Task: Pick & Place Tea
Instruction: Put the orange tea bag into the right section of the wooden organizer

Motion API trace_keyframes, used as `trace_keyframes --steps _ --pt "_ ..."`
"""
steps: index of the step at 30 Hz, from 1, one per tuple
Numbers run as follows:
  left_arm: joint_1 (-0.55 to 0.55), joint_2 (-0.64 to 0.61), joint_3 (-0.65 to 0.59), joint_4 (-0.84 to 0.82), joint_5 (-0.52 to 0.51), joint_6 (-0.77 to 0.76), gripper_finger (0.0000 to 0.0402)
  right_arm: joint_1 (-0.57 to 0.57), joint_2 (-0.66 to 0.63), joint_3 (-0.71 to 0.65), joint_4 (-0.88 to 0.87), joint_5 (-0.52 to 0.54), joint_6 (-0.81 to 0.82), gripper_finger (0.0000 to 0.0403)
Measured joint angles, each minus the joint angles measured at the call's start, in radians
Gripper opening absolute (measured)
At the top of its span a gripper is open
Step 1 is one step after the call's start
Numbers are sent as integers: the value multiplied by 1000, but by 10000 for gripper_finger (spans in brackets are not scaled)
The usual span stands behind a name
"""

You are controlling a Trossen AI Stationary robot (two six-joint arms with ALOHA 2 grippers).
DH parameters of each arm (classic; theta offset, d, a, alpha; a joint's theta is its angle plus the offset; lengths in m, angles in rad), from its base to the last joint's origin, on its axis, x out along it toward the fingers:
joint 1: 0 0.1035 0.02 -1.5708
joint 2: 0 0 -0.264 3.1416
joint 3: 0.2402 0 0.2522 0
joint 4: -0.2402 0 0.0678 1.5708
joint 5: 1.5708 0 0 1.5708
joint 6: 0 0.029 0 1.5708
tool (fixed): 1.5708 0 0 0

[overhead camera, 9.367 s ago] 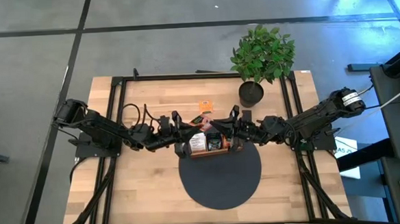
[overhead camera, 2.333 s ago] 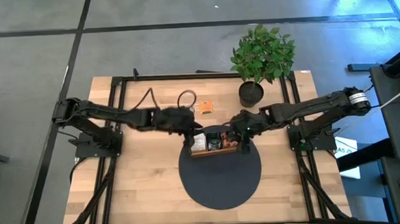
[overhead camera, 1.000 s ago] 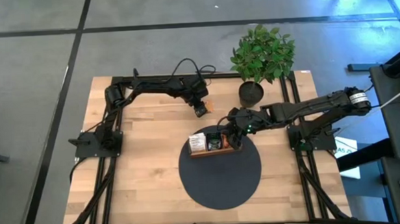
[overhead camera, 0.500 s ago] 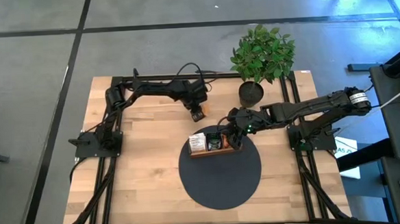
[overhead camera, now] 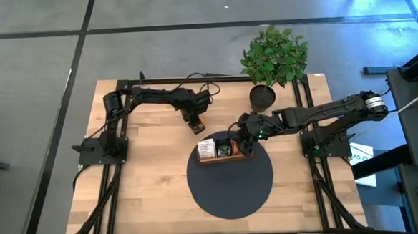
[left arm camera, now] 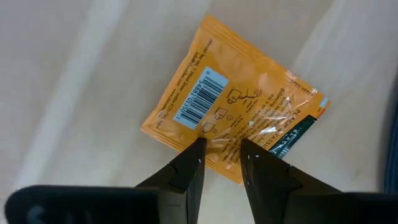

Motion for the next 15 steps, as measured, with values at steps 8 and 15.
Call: trace_keyframes --steps 8,15 --pt "-84 -193 -290 180 -37 -228 100 0 0 0 4 -1 -101 127" --pt "-265 -383 -500 191 -102 -509 100 0 0 0 38 -1 -158 127"
